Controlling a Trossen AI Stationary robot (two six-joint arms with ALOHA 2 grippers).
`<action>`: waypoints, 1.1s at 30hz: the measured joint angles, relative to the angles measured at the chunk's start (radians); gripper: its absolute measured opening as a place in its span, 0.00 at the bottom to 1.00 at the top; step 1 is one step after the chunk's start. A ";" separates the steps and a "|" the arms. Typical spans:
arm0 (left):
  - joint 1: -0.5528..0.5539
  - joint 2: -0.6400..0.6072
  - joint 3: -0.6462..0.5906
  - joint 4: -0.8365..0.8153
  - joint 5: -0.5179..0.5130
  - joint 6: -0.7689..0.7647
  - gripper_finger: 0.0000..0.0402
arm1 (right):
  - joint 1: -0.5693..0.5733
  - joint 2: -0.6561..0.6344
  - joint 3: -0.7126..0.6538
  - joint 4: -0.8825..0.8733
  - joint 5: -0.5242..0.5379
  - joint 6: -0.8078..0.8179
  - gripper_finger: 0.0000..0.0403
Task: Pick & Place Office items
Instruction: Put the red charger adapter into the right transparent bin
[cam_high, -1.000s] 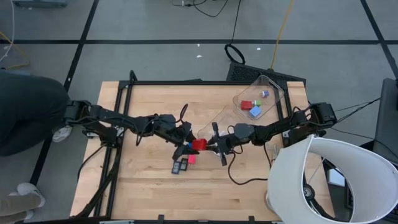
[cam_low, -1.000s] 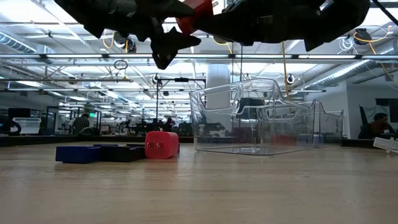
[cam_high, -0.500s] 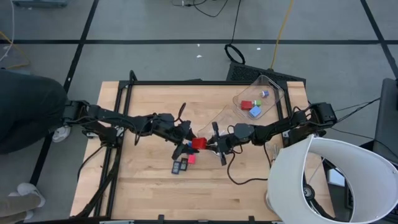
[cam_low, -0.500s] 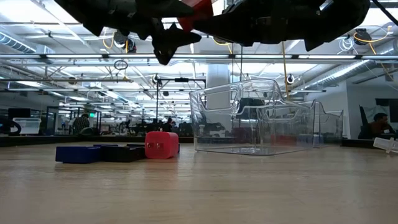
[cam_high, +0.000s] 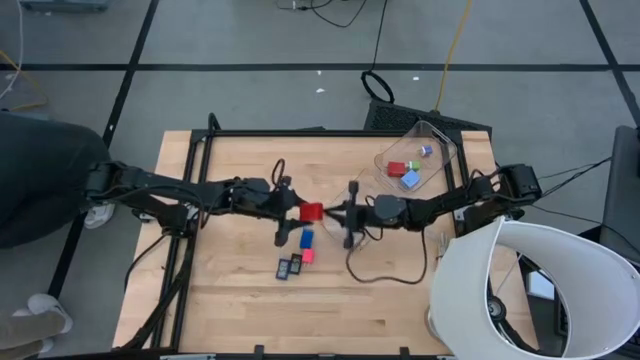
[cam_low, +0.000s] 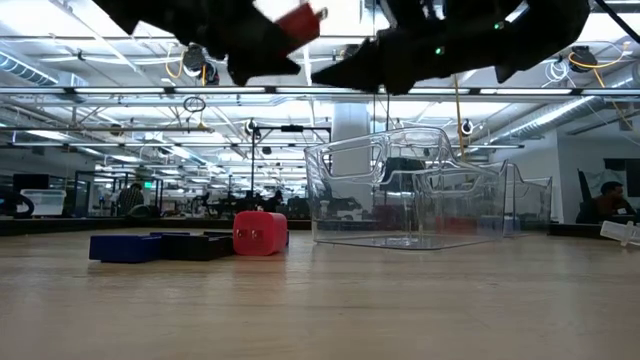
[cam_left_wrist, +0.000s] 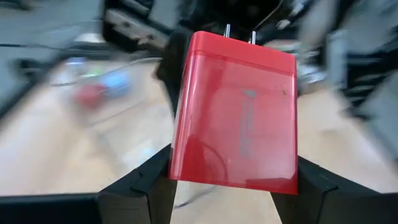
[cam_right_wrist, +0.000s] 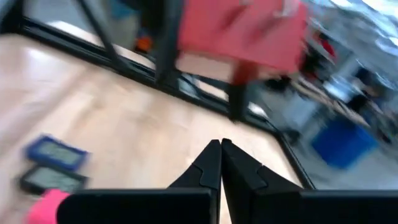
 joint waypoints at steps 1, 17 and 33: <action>0.000 -0.005 0.000 -0.010 -0.052 0.021 0.53 | -0.013 0.000 0.000 -0.011 0.018 0.032 0.00; -0.067 -0.022 0.000 -0.126 -0.578 0.369 0.53 | -0.274 0.000 -0.002 -0.052 -0.344 0.572 0.13; -0.087 -0.022 0.000 -0.123 -0.670 0.460 0.52 | -0.263 0.014 0.029 0.142 -0.391 0.845 0.83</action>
